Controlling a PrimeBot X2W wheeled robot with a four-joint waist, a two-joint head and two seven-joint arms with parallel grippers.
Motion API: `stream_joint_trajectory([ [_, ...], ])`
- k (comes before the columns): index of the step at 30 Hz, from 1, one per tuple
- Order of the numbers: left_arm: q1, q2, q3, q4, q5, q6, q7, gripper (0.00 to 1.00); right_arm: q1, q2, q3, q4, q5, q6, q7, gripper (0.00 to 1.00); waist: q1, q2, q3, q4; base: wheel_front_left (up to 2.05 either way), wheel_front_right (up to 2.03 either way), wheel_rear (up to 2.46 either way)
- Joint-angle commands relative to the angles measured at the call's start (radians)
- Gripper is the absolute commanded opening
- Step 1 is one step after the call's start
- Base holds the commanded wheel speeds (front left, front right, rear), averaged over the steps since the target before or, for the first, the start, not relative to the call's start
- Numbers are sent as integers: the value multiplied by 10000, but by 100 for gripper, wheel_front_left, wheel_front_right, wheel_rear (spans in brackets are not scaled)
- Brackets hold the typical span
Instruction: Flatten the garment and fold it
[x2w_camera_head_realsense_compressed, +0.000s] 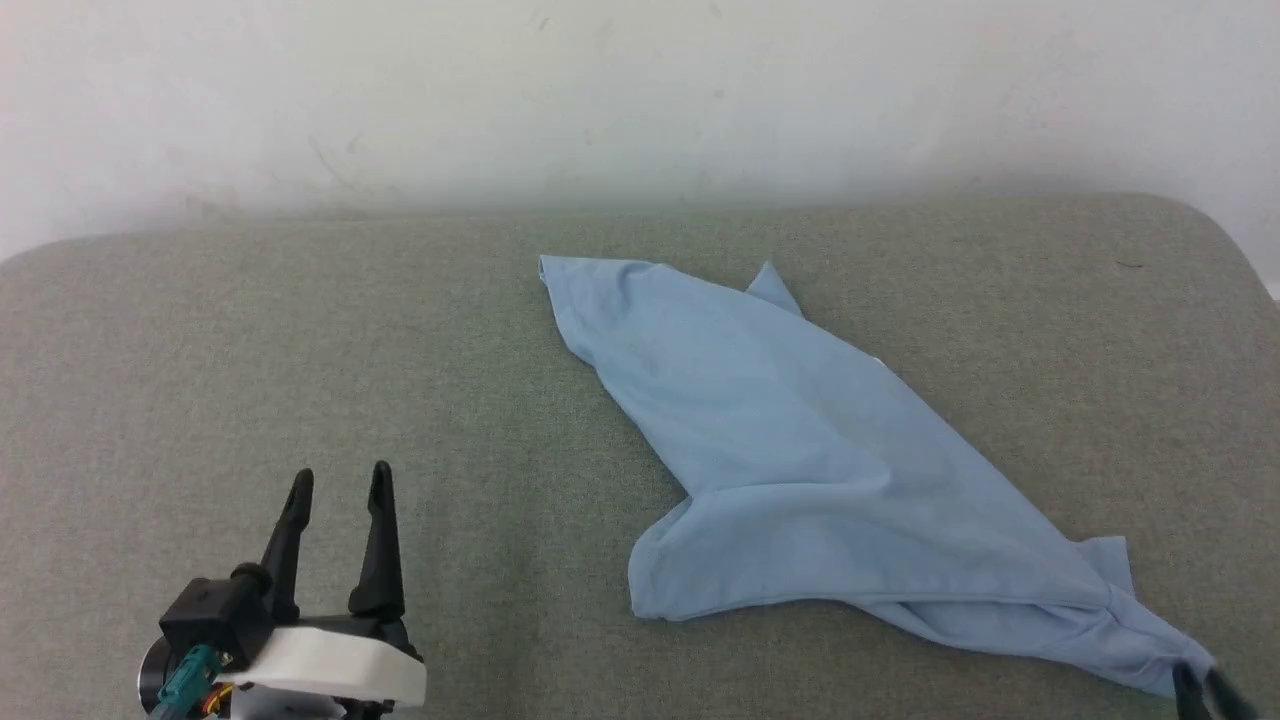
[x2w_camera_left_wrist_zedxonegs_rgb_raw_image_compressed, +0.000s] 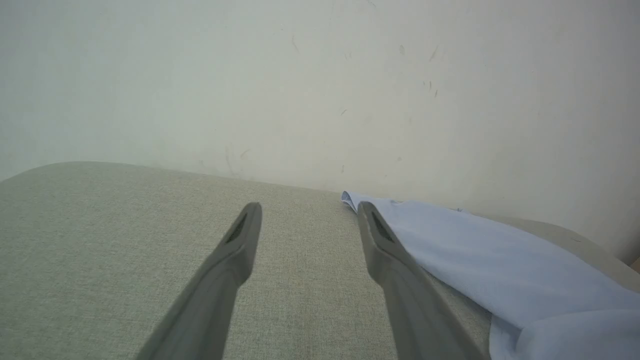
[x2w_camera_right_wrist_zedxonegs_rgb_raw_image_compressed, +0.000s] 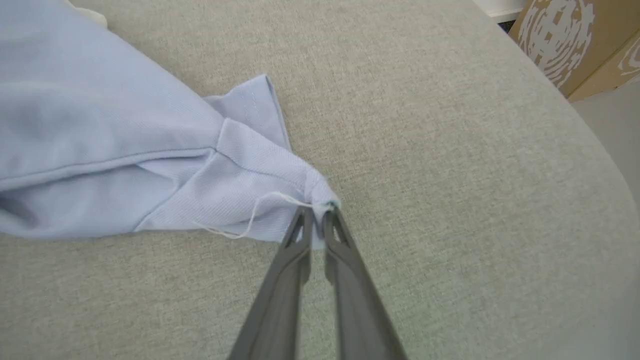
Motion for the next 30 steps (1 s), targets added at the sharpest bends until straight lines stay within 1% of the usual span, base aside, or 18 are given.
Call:
stream_joint_trajectory([
  [1,111,18,38,44,86,-83,-47,100,-237,15,-9,-88,26,-7,-266,100,1,0,-3,-25,0,0,0],
  [7,86,5,15,168,102,-88,-47,100,-1068,17,-117,-703,-260,-7,-1827,100,1,0,-47,94,0,0,0],
  [9,99,4,45,195,93,-81,-47,100,-1287,17,106,-997,-383,-7,-2171,100,1,0,-60,133,0,0,0],
  [11,130,8,87,221,89,-55,-47,100,-1491,17,536,-1263,-470,-7,-2426,100,1,0,-60,148,0,0,0],
  [16,166,16,112,308,96,-19,-47,100,-1769,17,1790,-1624,-569,-7,-2678,100,1,0,-86,228,0,0,0],
  [20,102,48,140,440,51,-22,-47,100,-1650,17,2661,-1855,-499,-7,-2752,100,1,0,-88,283,0,0,0],
  [23,-252,108,37,710,47,-71,-47,100,-1425,18,2921,-2019,-396,-7,-2732,100,1,0,-44,326,0,0,0],
  [26,-936,169,-320,1195,1,-193,84,100,-1241,18,3027,-2192,-440,-7,-2637,100,1,0,62,263,0,0,0],
  [30,-2277,248,-991,2004,-131,-333,651,100,-1281,18,3120,-2452,-640,-7,-2459,100,1,0,360,-80,0,0,0],
])
